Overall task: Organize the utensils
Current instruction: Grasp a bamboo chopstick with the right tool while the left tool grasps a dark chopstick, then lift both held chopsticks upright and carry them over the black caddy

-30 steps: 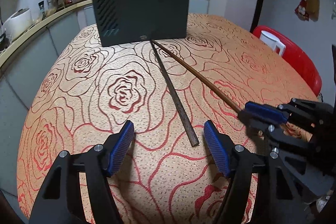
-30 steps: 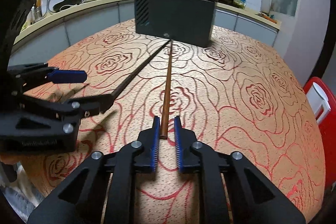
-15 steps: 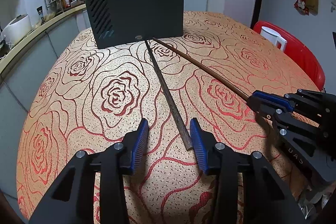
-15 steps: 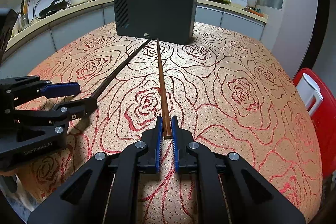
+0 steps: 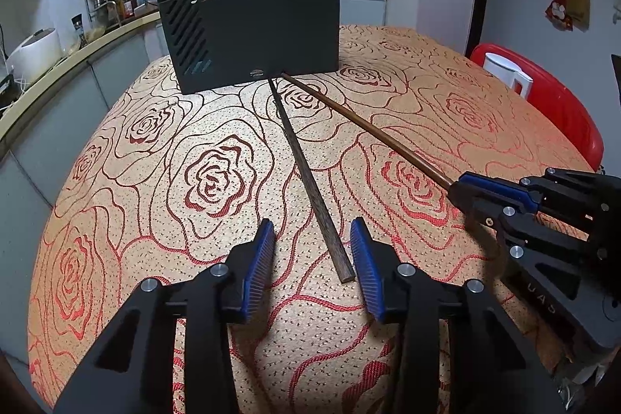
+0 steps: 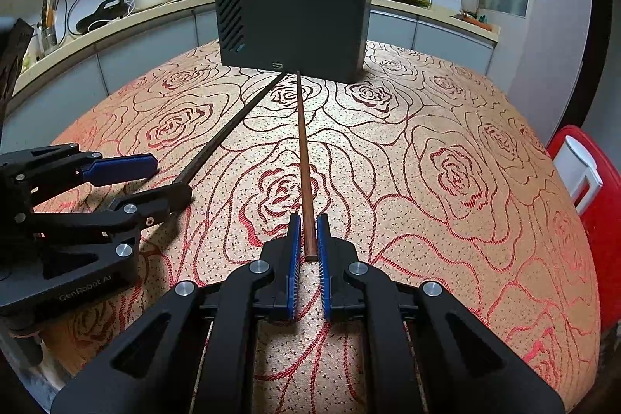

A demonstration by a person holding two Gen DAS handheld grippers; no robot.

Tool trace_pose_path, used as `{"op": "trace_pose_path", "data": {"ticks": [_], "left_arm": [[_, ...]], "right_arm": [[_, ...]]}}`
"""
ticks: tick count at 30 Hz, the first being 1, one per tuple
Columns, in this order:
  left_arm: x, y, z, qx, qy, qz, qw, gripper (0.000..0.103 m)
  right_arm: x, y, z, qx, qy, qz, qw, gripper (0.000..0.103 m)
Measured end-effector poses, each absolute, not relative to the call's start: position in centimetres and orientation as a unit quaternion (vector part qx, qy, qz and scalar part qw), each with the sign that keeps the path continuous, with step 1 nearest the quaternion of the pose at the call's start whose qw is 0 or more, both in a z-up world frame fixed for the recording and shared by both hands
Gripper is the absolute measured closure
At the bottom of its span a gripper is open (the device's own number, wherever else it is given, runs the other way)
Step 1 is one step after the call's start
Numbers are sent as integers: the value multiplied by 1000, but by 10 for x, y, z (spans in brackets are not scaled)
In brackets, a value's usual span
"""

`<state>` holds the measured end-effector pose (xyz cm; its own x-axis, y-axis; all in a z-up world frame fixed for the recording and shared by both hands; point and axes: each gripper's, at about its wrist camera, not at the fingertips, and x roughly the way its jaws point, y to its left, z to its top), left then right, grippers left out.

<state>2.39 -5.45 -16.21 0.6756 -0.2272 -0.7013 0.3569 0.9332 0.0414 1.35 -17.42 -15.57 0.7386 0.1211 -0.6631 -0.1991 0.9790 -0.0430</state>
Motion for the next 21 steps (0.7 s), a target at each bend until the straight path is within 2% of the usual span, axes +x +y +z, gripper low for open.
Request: {"op": "trace_pose_path", "data": {"ticks": [4,7,16,21], "left_arm": [[20,-58,-162,98,363,-168,911,76],[17,-62,-162,105,360,-176,910,90],[18,-45,-156,98,364,-166,911,94],[14,-28,-133,83,342,-156,923,96]], "right_arm": [[13,-174,-156,-53,351,87,931,94],[14,-174,-156,-51,352,88,931,95],[15,-182,-153,-23,362,104,926,96],[5,-186,-136,-16,341,106,934,96]]}}
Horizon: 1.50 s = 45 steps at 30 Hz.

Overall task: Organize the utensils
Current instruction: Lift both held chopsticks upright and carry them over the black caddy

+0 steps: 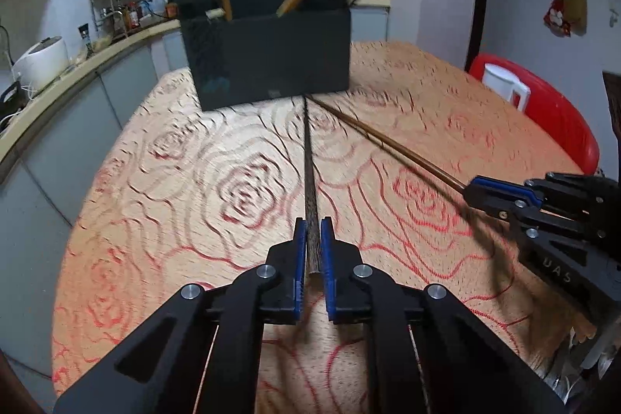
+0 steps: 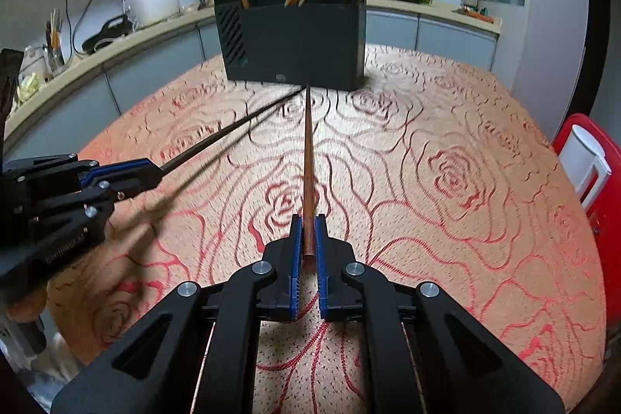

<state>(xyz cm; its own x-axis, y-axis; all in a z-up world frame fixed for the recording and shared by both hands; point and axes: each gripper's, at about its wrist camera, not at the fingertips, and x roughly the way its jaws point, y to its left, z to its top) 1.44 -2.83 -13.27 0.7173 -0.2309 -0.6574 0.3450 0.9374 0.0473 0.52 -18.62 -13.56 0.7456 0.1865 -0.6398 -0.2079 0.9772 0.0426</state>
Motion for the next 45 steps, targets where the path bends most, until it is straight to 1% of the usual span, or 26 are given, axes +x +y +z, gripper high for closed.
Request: {"op": "trace_pose_path", "data": {"ticks": [11,17,22,36,41,45], "left_arm": [[-4,0,-52,78,252,-145,954,96],[2,7,-15,78,225,-150,960,96],[15,10,4,73,220,-154,960,96],[42,13,26,65,234,-166,956,96],[50,12,40,70,231,-169,955,96],[53,9,61,72,220,-178,956,96]], "right_arm": [[-22,-209,-58,11,245,115,963,96],[-19,-225,-19,39,208,128,969,96],[-5,-234,2,56,201,138,968,96],[27,-235,35,63,200,148,966,96],[39,-239,59,64,200,148,966,96],[40,-238,83,46,185,146,971,96]]}}
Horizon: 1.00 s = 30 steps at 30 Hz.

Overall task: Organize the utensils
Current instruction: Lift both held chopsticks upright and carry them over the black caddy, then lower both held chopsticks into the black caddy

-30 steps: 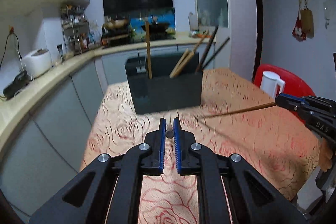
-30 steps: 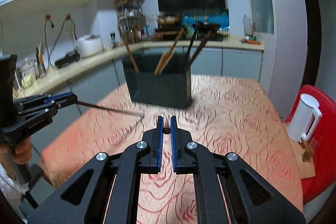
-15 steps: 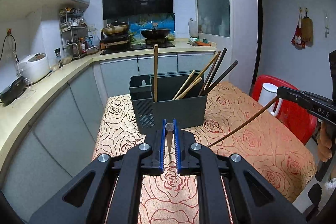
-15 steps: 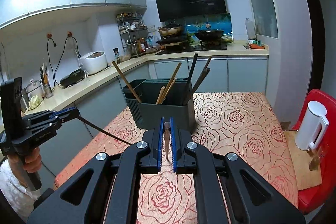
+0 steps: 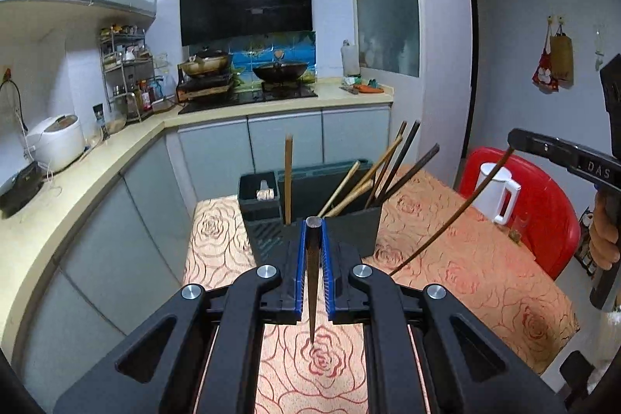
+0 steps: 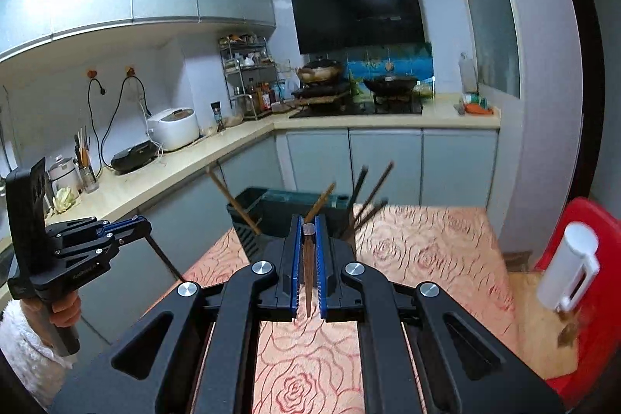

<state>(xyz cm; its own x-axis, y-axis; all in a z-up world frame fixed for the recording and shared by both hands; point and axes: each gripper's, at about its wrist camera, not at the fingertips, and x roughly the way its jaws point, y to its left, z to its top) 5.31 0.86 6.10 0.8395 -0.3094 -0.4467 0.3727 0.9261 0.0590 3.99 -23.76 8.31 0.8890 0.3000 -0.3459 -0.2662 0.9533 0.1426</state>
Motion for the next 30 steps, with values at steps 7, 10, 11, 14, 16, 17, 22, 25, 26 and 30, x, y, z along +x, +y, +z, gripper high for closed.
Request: {"op": "trace_pose_path", "data": {"ticks": [7,10,11,14,16,17,22,25,26,30], "left_arm": [[65,-1,102,67,199,-193,959,96],[72,-6,118,64,192,-196,959,96],[74,-8,122,63,190,-197,960,96],[81,-14,139,62,179,-196,962,96],[85,-18,145,66,173,-192,964,96],[88,-20,151,68,169,-188,965,96],[104,-28,172,65,148,-179,971,96],[117,-32,180,63,138,-171,974,96],[124,-34,181,60,138,-168,974,96],[147,-41,178,56,145,-156,975,96]], "right_arm": [[46,-239,135,27,149,141,978,96],[53,-241,152,31,144,144,979,96],[55,-241,157,33,142,145,979,96],[58,-243,172,44,132,157,978,96],[61,-243,182,53,126,166,977,96],[63,-243,187,55,123,167,977,96],[73,-241,207,57,109,167,978,96],[85,-240,213,53,110,162,979,96],[88,-239,214,51,111,160,980,96],[106,-234,214,36,120,146,981,96]]}}
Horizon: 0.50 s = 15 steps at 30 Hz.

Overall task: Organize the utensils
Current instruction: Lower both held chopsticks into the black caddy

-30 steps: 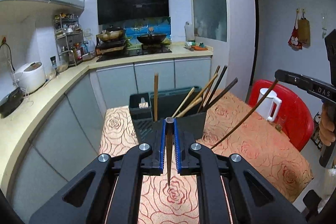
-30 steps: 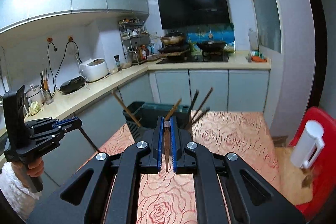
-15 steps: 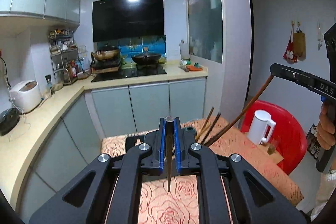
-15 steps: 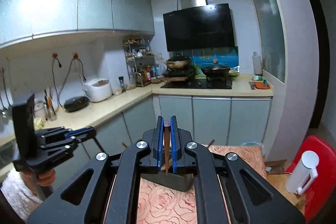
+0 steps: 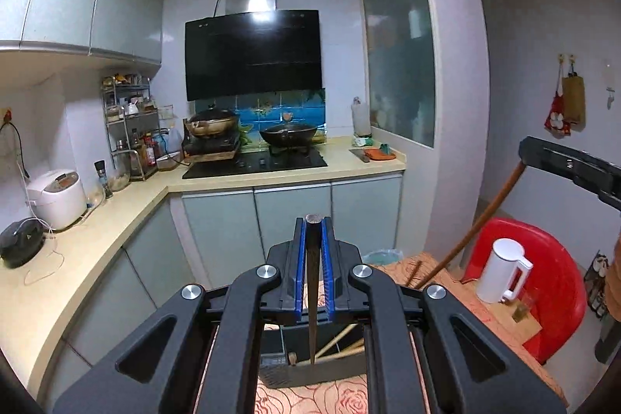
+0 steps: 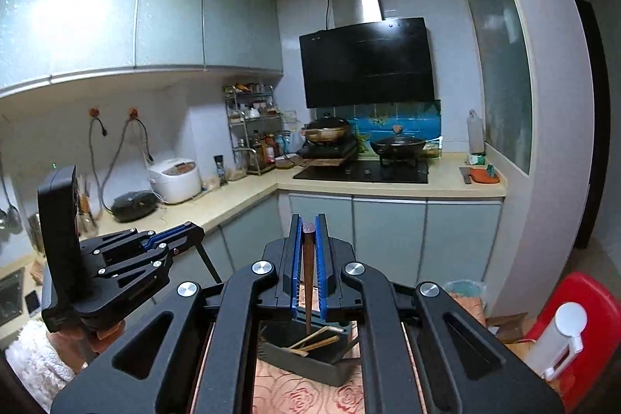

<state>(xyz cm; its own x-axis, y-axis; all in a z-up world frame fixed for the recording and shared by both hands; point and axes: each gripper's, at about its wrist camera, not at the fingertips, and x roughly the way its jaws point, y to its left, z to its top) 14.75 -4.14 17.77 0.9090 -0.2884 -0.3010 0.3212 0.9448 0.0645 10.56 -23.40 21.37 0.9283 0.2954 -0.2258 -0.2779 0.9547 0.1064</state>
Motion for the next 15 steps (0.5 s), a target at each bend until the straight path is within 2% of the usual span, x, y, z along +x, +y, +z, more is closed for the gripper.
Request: {"op": "trace_pose_path", "data": {"ticks": [15], "left_arm": [[217,-53,126,71,197,-129,969,96]], "right_arm": [[168,-218,164,3,206,123,971,96]]}}
